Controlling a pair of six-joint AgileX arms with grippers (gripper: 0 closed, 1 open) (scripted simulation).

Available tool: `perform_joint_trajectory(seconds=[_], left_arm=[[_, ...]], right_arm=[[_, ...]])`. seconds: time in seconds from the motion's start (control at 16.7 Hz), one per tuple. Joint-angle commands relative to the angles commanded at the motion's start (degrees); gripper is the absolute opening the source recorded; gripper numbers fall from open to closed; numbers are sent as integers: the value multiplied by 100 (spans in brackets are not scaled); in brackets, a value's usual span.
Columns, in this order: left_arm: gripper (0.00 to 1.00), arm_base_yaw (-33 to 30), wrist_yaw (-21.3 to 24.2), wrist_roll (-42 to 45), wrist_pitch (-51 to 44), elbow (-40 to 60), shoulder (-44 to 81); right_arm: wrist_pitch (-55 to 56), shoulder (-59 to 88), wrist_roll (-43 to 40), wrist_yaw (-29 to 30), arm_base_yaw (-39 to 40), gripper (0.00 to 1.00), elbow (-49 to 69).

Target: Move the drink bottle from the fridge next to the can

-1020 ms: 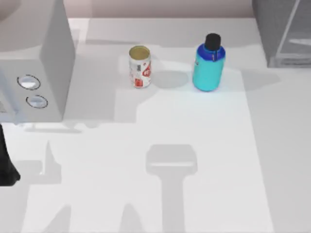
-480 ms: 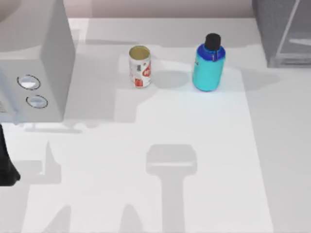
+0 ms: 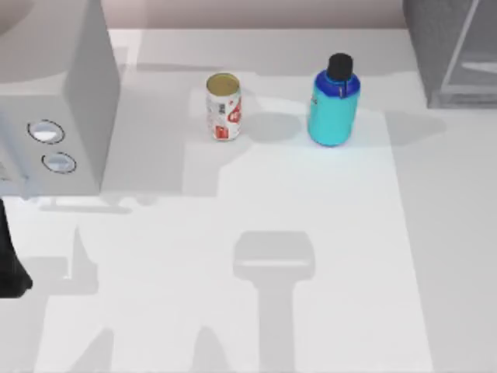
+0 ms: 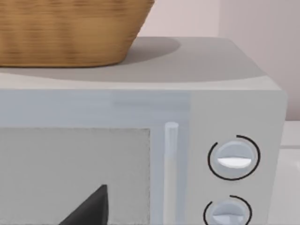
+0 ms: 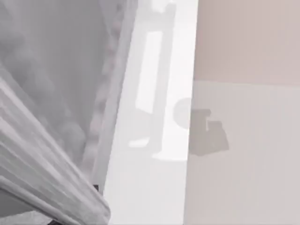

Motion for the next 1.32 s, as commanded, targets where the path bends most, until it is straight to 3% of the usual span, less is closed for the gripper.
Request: perform_joint_trajectory(seconds=[0.3, 0.54, 1.08, 1.32], left_arm=[[100, 0, 0, 0, 0, 0, 0], [100, 0, 0, 0, 0, 0, 0], [100, 0, 0, 0, 0, 0, 0], [100, 0, 0, 0, 0, 0, 0]], right_arm=[[1967, -6, 2385, 373, 1301, 100, -107], [3180, -138, 3652, 578, 1939, 100, -199], [3657, -169, 4067, 712, 2076, 100, -378], [4098, -368, 4747, 1425, 2857, 100, -707]])
